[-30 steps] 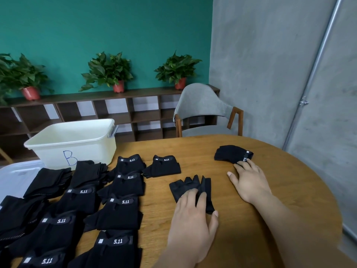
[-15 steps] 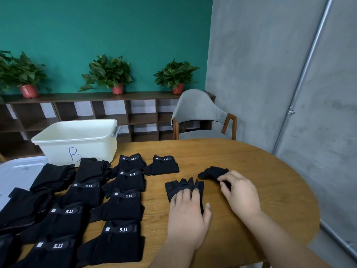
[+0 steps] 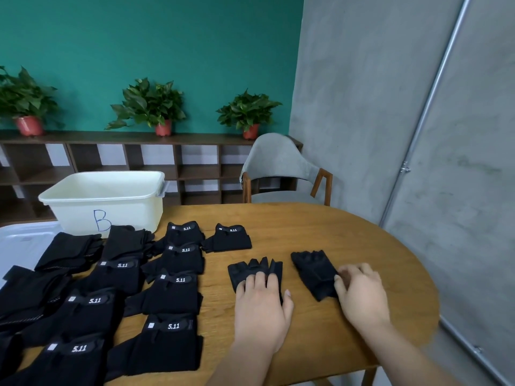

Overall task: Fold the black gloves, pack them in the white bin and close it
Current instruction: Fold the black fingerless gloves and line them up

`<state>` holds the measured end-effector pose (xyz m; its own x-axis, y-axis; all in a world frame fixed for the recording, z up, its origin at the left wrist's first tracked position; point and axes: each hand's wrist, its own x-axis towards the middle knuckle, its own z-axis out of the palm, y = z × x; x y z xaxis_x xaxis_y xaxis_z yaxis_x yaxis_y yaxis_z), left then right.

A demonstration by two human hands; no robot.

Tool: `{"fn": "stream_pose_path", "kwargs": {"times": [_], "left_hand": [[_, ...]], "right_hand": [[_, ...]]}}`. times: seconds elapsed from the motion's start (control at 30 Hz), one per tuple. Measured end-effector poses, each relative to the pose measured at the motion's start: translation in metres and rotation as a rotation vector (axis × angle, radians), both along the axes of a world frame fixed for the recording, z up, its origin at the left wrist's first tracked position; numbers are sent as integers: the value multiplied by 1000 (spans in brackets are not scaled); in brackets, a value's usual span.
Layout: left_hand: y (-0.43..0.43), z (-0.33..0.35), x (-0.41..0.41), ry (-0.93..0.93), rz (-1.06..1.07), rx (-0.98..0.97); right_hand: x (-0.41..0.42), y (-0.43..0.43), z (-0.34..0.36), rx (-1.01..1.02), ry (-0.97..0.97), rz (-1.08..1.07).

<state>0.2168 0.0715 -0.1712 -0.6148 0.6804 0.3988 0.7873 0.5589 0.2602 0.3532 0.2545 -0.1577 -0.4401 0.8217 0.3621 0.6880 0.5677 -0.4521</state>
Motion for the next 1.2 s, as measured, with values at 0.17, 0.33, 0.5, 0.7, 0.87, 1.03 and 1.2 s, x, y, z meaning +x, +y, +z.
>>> {"fn": "stream_pose_path", "kwargs": {"times": [0.17, 0.33, 0.5, 0.7, 0.87, 1.03, 1.2], "left_hand": [[2, -2, -4, -79, -53, -47], [6, -3, -10, -143, -77, -229], [6, -4, -10, -131, -67, -269], [10, 2, -12, -167, -75, -362], [11, 6, -14, -186, -87, -451], [7, 14, -13, -213, -120, -516], [-7, 14, -6, -199, -138, -543]], "right_hand": [[-10, -11, 3, 58, -169, 427], [-19, -27, -9, 81, -451, 435], [-12, -32, -5, 286, -454, 393], [-15, -23, -11, 93, -279, 345], [-22, -21, -13, -58, -498, 387], [-21, -35, -7, -79, -553, 366], [-18, -52, -9, -30, -584, 326]]}}
